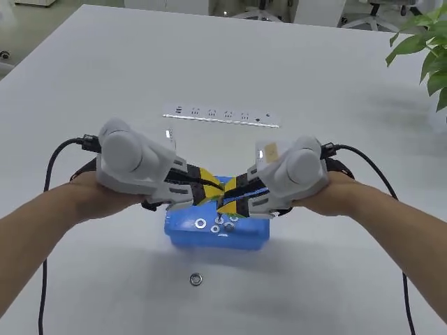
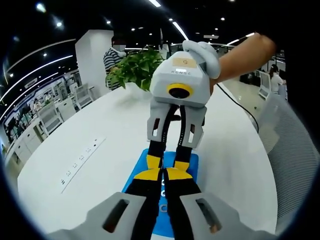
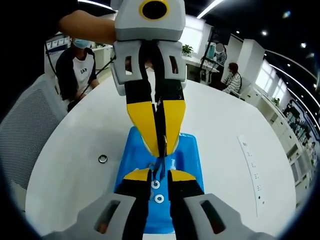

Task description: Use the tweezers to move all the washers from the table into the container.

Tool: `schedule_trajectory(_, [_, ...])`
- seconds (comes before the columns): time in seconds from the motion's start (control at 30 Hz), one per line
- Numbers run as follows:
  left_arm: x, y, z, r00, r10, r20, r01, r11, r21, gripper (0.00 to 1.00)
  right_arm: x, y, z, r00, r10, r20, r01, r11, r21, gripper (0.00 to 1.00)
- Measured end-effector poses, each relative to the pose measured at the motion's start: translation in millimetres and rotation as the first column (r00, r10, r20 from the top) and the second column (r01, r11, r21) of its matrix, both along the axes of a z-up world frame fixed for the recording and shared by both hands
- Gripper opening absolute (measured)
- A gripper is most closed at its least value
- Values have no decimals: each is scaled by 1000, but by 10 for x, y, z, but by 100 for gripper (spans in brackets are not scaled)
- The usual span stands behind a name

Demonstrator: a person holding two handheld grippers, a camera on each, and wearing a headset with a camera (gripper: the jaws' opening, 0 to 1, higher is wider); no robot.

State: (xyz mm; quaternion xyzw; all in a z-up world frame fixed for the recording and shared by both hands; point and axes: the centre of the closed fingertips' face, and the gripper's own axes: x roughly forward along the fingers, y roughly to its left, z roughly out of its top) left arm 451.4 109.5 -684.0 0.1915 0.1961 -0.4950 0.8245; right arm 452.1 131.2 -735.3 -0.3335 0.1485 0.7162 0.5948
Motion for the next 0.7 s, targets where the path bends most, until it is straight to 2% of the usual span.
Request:
schedule_trajectory(0.1, [-7, 4, 68, 1000, 17, -6, -17, 1000, -21, 6, -4, -17, 54, 1000, -22, -15, 22, 1000, 8, 18])
schedule_trajectory(0.3, [-37, 26, 160, 999, 34, -10, -35, 999, -37, 6, -33, -71, 135, 997, -68, -42, 68, 998, 11, 25])
schedule_trajectory(0.37, [-62, 34, 188, 999, 39, -21, -40, 998, -46, 6, -44, -95, 167, 994, -89, -58, 90, 996, 16, 28])
schedule_trajectory(0.5, [-91, 77, 225, 998, 53, -16, -53, 998, -34, 6, -66, -159, 232, 991, -116, -70, 118, 993, 24, 32])
schedule_trajectory(0.7, [-110, 148, 281, 996, 84, -27, -84, 996, -25, 6, -124, -261, 310, 984, -149, -93, 153, 988, 34, 39])
